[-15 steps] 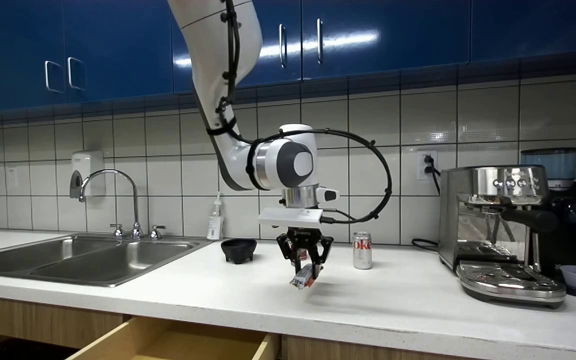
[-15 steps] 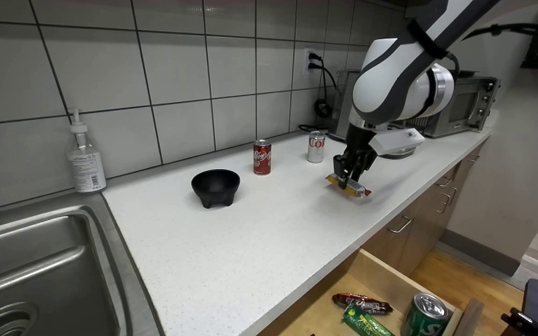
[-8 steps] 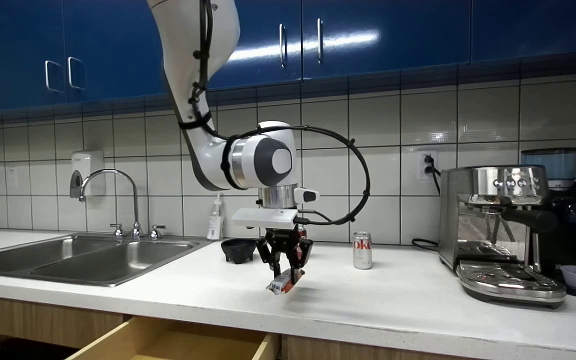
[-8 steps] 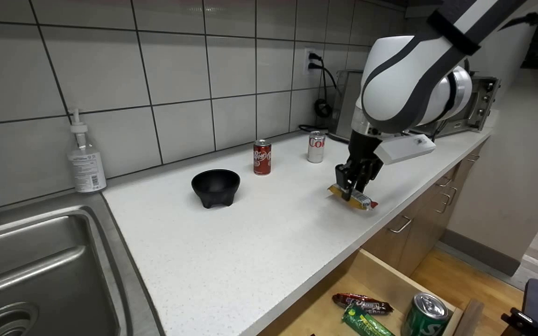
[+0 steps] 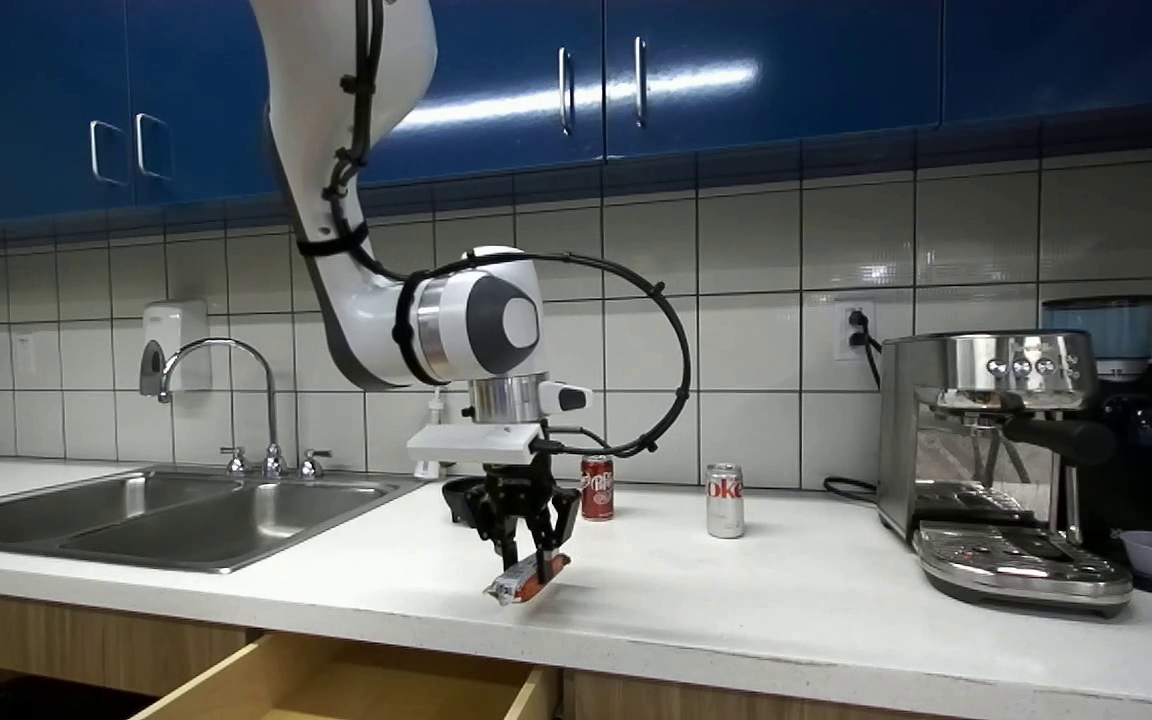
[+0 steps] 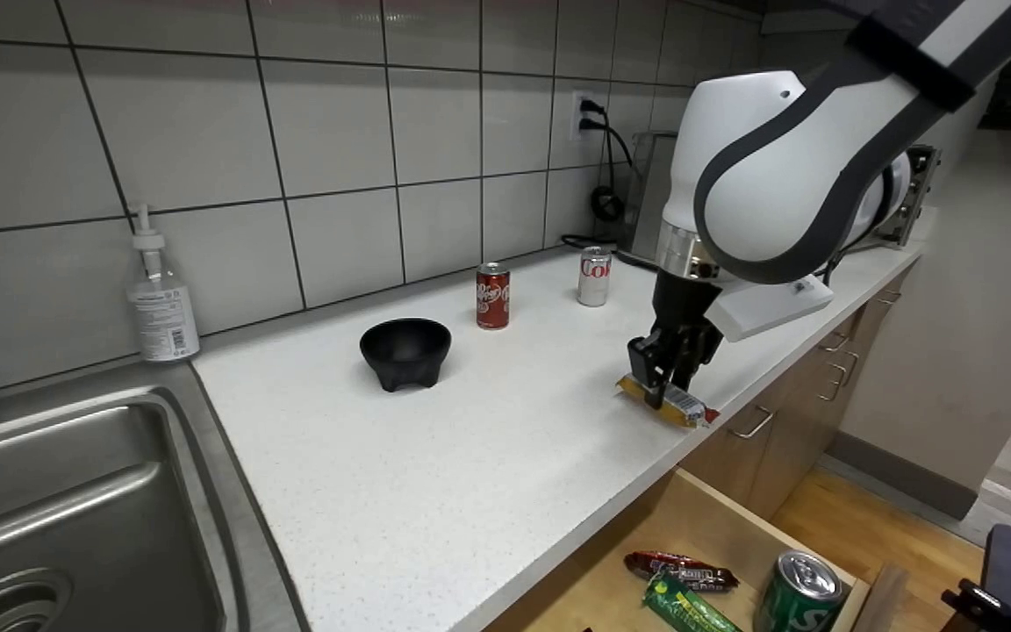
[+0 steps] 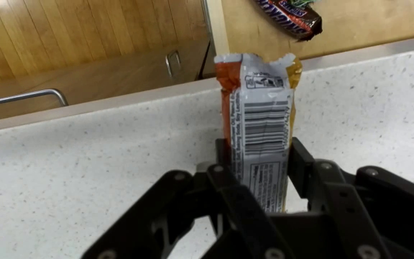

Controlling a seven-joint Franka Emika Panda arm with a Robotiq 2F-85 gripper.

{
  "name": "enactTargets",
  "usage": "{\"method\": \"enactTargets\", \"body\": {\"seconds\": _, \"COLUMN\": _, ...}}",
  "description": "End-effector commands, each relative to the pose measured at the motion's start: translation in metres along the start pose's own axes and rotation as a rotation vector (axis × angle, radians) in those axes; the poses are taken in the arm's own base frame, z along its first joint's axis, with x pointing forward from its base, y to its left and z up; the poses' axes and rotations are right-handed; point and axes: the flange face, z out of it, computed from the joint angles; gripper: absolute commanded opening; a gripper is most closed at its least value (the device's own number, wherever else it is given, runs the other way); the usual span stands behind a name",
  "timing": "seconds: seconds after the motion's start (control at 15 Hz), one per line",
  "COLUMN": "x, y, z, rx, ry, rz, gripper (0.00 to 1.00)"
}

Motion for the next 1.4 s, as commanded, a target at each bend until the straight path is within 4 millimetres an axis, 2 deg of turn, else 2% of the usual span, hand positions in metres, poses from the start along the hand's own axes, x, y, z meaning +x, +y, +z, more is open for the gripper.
{"method": "enactTargets", "body": {"seconds": 0.0, "x": -0.018, "y": -0.022, "z": -0.007, "rx": -0.005, "ry": 0.005, "rz": -0.004, "gripper": 0.17}}
{"method": "enactTargets", "body": {"seconds": 0.67, "x": -0.042, "y": -0.077, "z": 0.002, "rx": -0.015, "ry": -0.038, "rz": -0.060, "gripper": 0.17}}
{"method": "enactTargets", "body": {"seconds": 1.33, "x": -0.061, "y": -0.095, "z": 0.003, "rx": 0.007, "ry": 0.003, "rz": -0.127, "gripper": 0.17}}
